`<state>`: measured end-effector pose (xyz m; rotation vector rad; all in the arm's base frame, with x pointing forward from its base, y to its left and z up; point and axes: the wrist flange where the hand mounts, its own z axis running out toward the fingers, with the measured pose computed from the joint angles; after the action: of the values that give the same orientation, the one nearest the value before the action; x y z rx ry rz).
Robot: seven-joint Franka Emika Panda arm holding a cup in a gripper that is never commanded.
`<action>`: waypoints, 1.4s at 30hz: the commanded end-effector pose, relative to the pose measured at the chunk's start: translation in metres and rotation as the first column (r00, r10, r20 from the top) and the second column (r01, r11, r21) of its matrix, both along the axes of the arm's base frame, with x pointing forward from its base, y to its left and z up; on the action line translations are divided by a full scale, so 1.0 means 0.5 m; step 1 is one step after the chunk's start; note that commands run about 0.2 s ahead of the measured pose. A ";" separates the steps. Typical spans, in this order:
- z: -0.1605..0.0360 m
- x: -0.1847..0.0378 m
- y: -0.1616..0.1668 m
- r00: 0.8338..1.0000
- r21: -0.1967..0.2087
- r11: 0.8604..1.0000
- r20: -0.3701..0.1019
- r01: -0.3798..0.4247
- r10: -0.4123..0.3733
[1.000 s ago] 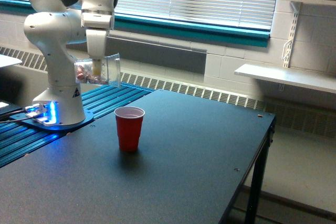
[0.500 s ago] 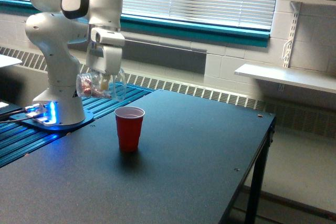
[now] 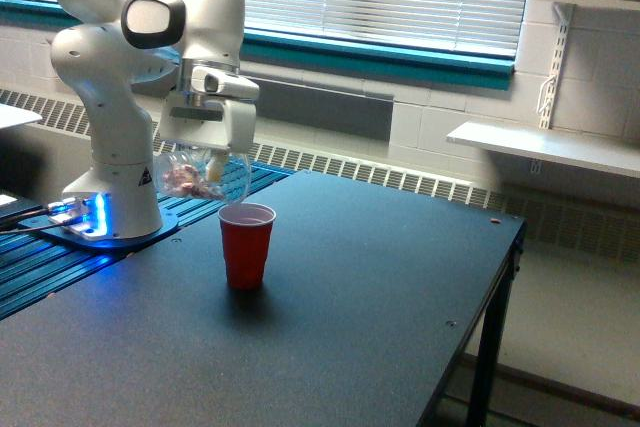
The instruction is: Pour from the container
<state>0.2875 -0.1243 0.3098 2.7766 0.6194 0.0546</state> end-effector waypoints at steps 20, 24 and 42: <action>-0.043 -0.006 0.033 0.998 -0.027 0.999 0.058 -0.028 0.029; -0.042 -0.006 0.035 0.998 -0.028 0.999 0.055 -0.034 0.035; -0.033 -0.009 0.031 0.998 -0.019 1.000 0.068 -0.012 0.013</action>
<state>0.2907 -0.1217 0.3003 2.6855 0.6844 0.1149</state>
